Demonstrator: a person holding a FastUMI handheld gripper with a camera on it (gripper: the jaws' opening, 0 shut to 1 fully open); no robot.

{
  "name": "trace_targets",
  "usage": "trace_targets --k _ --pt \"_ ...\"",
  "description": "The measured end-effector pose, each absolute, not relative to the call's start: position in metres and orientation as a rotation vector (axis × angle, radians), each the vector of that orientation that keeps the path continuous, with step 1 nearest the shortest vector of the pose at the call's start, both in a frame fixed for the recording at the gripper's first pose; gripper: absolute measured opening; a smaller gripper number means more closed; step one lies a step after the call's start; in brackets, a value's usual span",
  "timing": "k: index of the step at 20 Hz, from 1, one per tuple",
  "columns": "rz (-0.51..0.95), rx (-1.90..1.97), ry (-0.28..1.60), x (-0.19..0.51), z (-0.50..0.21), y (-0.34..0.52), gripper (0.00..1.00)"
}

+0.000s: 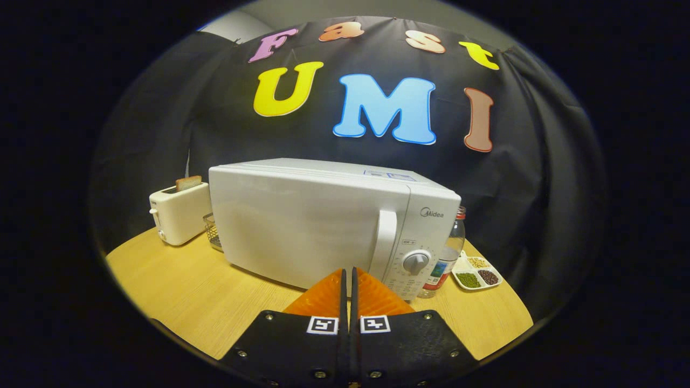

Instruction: Open the microwave, put the food inside, and close the microwave door.

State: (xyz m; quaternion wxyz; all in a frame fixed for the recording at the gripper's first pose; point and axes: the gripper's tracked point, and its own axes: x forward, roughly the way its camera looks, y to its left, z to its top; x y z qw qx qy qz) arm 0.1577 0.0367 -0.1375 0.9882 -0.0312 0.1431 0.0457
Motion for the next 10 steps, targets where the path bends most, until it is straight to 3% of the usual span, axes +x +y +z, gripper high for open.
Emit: trace_targets --k 2,5,10 --pt "0.077 0.000 0.308 0.161 -0.146 0.028 0.01" --pt "0.085 0.025 0.357 0.171 -0.160 0.025 0.52" --pt "0.085 0.024 0.361 0.204 -0.167 0.025 0.56"
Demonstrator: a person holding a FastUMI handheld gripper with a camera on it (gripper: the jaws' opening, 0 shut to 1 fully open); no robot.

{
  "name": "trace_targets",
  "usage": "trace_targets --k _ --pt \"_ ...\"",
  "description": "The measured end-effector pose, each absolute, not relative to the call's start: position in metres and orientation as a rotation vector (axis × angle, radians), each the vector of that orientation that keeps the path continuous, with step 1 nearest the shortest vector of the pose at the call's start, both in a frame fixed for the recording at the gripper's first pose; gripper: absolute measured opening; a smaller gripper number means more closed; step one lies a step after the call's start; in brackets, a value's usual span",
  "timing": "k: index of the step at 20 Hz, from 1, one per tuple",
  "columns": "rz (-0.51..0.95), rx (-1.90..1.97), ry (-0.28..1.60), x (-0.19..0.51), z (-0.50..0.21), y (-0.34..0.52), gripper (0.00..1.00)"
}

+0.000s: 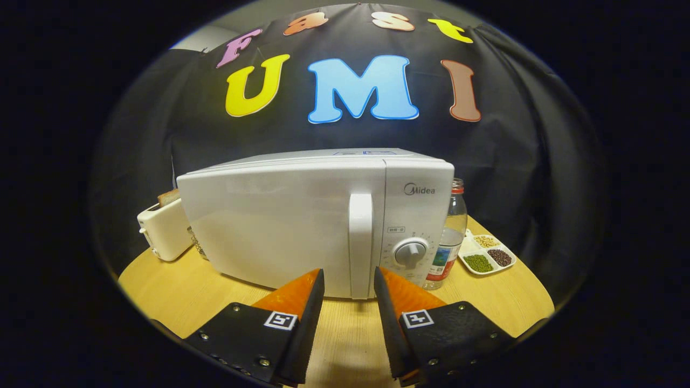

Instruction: Open the microwave, put the food inside, and close the microwave door.

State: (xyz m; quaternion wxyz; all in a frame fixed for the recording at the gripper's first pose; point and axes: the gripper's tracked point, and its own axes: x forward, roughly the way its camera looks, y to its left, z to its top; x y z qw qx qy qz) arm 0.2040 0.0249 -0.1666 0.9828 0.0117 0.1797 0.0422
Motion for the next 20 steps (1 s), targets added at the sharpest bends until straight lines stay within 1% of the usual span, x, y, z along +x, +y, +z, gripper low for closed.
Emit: trace_targets --k 7,8,9,10,12,13,15,17,19,20 --pt "0.057 -0.002 0.351 0.242 -0.162 0.022 0.56" --pt "0.017 -0.014 0.358 0.245 -0.165 0.016 0.55" --pt "0.005 -0.005 0.361 0.242 -0.162 0.013 0.37" --pt "-0.002 -0.005 0.361 0.244 -0.163 0.012 0.28" --pt "0.001 0.010 0.351 0.244 -0.162 0.016 0.22" --pt "0.010 -0.001 0.348 0.241 -0.164 0.018 0.14" --pt "0.031 -0.020 0.350 0.241 -0.164 0.016 0.07" --pt "0.054 -0.041 0.358 0.227 -0.165 0.020 0.07" --pt "0.069 -0.131 0.306 0.203 -0.160 0.025 0.07" --pt "0.070 -0.131 0.311 0.191 -0.161 0.028 0.07"
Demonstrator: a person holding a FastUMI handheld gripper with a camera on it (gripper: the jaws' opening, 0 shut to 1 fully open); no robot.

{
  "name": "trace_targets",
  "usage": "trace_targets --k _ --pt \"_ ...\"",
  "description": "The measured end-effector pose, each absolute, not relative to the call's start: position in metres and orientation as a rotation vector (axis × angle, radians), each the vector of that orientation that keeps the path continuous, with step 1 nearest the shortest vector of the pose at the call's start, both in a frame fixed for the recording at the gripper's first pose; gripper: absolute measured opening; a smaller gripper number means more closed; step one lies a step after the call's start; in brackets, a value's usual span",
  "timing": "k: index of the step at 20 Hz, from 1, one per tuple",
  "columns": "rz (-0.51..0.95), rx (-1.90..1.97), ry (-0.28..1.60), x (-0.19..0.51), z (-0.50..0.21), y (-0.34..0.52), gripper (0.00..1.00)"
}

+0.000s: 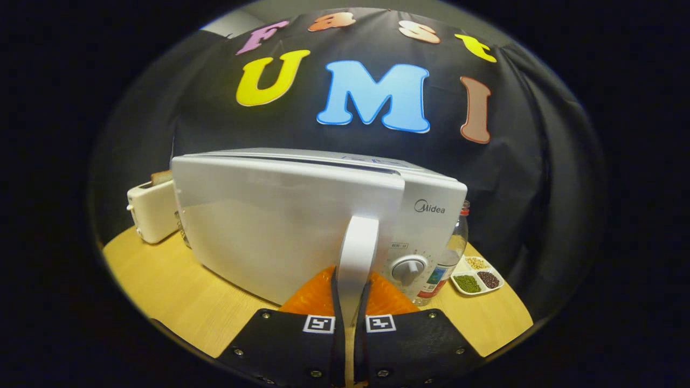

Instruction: Open the microwave, put the food inside, and close the microwave door.

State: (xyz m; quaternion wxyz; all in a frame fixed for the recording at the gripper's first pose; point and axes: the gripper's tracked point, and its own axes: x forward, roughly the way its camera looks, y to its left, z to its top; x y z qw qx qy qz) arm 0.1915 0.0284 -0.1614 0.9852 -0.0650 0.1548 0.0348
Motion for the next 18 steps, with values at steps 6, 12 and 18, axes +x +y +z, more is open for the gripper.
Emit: trace_targets --k 6,12,18 --pt "0.102 -0.050 0.368 0.145 -0.163 0.047 0.07" --pt "0.137 -0.043 0.402 0.092 -0.162 0.082 0.10" --pt "0.196 -0.058 0.417 0.045 -0.163 0.129 0.14"
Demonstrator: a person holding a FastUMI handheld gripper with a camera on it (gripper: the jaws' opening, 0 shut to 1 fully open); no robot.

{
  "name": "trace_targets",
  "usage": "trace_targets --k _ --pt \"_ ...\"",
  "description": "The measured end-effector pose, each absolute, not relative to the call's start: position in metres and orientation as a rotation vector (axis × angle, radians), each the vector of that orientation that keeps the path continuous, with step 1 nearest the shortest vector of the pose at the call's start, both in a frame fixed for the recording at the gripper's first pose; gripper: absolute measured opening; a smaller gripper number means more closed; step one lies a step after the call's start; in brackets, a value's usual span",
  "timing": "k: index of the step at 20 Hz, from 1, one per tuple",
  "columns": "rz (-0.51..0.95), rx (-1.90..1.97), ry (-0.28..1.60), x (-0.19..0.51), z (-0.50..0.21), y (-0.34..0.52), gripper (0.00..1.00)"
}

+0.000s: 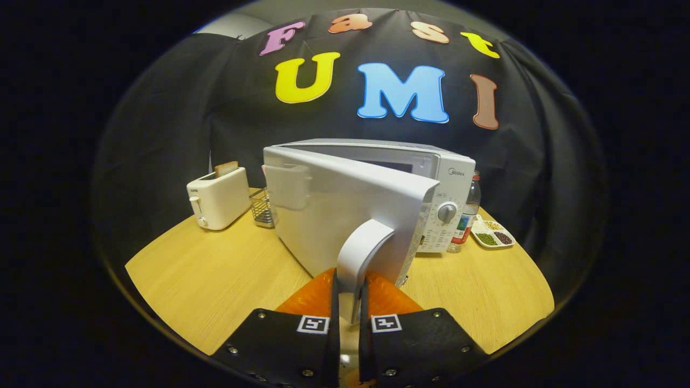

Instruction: Open the microwave, put the food inside, and close the microwave door.

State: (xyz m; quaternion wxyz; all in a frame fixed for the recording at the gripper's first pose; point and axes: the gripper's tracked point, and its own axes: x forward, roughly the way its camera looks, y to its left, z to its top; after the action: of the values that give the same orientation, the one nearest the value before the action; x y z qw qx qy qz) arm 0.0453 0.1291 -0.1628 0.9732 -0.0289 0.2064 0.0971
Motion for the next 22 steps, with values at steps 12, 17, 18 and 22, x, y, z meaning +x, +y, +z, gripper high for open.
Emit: trace_targets --k 12,17,18,22 --pt "0.310 -0.162 0.401 -0.012 -0.162 0.237 0.20" --pt "0.284 -0.161 0.429 -0.020 -0.160 0.259 0.22" --pt "0.278 -0.160 0.435 -0.024 -0.160 0.263 0.22" --pt "0.292 -0.149 0.437 -0.040 -0.159 0.286 0.42"
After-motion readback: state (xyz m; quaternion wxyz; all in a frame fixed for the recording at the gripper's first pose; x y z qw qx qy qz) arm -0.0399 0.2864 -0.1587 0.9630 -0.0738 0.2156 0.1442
